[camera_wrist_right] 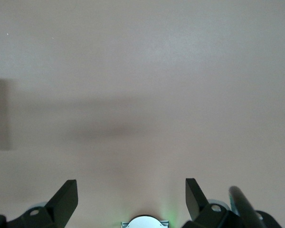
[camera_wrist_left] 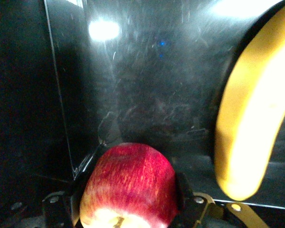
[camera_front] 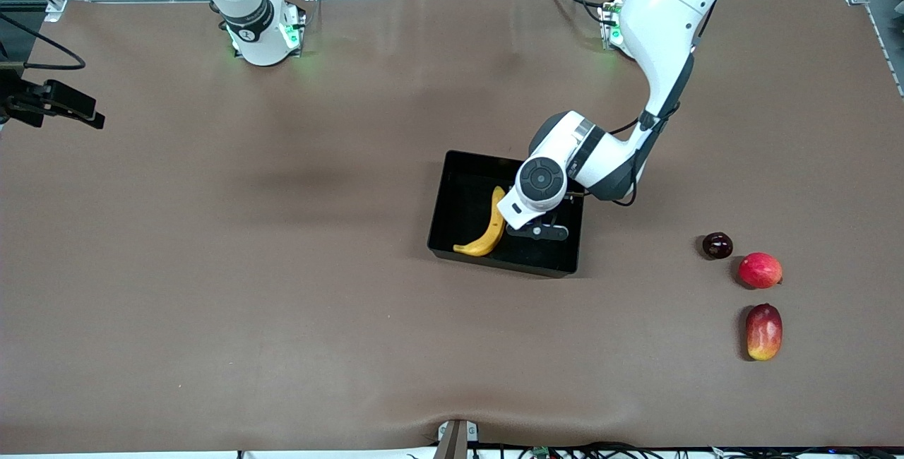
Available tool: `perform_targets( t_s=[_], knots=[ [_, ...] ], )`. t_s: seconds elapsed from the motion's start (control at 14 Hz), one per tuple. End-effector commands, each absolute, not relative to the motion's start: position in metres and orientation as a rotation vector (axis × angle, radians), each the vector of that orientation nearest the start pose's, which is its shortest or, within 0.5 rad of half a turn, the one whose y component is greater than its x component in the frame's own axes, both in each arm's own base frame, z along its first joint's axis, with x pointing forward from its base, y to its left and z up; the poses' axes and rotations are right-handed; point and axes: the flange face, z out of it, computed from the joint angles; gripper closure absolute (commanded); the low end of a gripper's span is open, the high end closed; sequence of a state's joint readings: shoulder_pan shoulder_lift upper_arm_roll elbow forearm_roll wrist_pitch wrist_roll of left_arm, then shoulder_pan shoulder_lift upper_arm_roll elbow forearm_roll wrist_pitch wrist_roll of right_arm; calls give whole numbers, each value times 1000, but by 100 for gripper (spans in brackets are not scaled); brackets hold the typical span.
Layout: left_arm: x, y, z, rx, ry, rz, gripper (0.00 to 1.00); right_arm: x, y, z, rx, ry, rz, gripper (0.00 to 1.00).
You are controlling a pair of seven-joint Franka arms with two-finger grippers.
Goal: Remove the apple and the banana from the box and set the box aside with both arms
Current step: 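Grasp the red apple with the left gripper and lift it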
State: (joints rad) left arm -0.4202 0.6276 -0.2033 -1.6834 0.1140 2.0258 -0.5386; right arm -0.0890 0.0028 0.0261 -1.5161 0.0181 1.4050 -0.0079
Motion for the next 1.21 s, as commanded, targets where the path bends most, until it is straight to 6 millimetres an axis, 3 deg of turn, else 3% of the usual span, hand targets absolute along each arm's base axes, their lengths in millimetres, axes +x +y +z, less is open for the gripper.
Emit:
perform_targets(
  t_s=[0.0,0.21,0.36,0.57,0.64,0.79,0.93,1.07,1.14],
  knots=[
    [553,-361,275,-2991,158,281,100,537,-34,635,-3116,107,179,0],
    [587,-347,335,-3039,95,159,100,538,-31,634,-3116,100,181,0],
    [614,-319,365,-3051,80,133,100,538,-31,633,-3114,100,186,0],
    [651,-238,380,-3062,203,134,100,538,-29,633,-3115,93,186,0],
    [660,-212,378,-3065,218,143,100,538,-28,633,-3113,92,186,0],
    [673,-171,351,-3031,216,181,100,538,-25,633,-3114,81,186,0],
    [685,-145,327,-2937,244,149,100,538,-23,633,-3114,69,188,0],
    [696,-105,299,-2942,191,152,100,539,-24,632,-3113,73,191,0],
    [700,-97,283,-2951,192,150,100,539,-24,632,-3113,73,191,0]
  ],
)
